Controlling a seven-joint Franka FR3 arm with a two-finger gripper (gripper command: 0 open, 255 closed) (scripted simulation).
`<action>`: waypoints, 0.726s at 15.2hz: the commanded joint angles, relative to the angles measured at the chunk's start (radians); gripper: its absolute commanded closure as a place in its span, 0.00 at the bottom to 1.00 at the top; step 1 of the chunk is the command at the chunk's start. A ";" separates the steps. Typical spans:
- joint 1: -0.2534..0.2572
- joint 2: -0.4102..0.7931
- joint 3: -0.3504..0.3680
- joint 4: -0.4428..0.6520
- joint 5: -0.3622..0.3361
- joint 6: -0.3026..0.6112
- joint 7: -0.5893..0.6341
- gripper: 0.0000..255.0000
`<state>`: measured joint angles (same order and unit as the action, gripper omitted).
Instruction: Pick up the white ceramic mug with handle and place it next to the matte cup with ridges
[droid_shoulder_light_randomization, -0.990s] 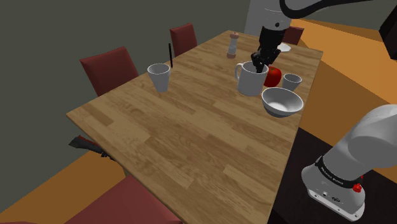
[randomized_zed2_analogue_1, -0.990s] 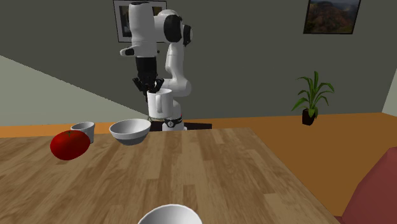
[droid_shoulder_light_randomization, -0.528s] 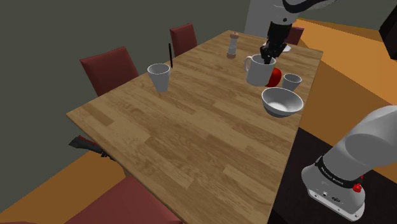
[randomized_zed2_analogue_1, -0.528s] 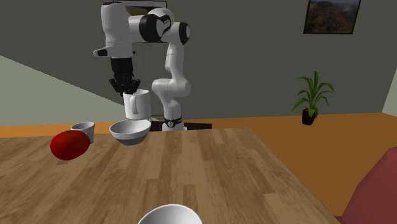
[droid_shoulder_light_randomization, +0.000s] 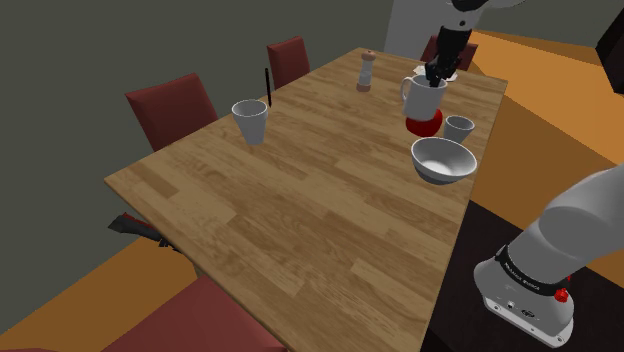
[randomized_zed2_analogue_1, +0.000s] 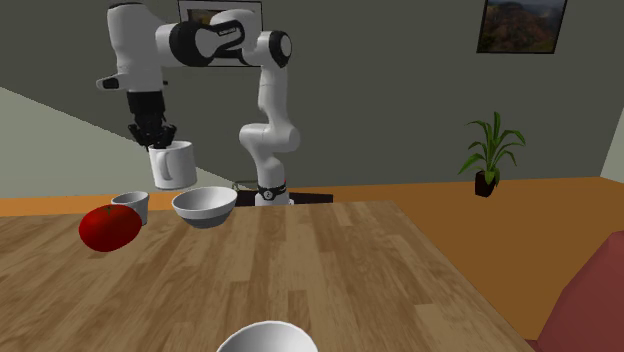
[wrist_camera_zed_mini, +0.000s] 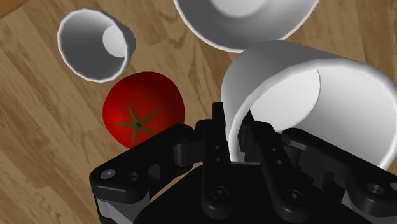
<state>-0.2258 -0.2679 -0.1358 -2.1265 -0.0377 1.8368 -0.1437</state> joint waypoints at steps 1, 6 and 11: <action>-0.014 0.043 -0.027 0.047 -0.002 -0.004 -0.043 1.00; -0.055 0.165 -0.094 0.179 0.009 -0.013 -0.157 1.00; -0.103 0.308 -0.151 0.344 0.042 -0.038 -0.272 1.00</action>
<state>-0.3183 0.0162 -0.2751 -1.8125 -0.0013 1.8053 -0.3907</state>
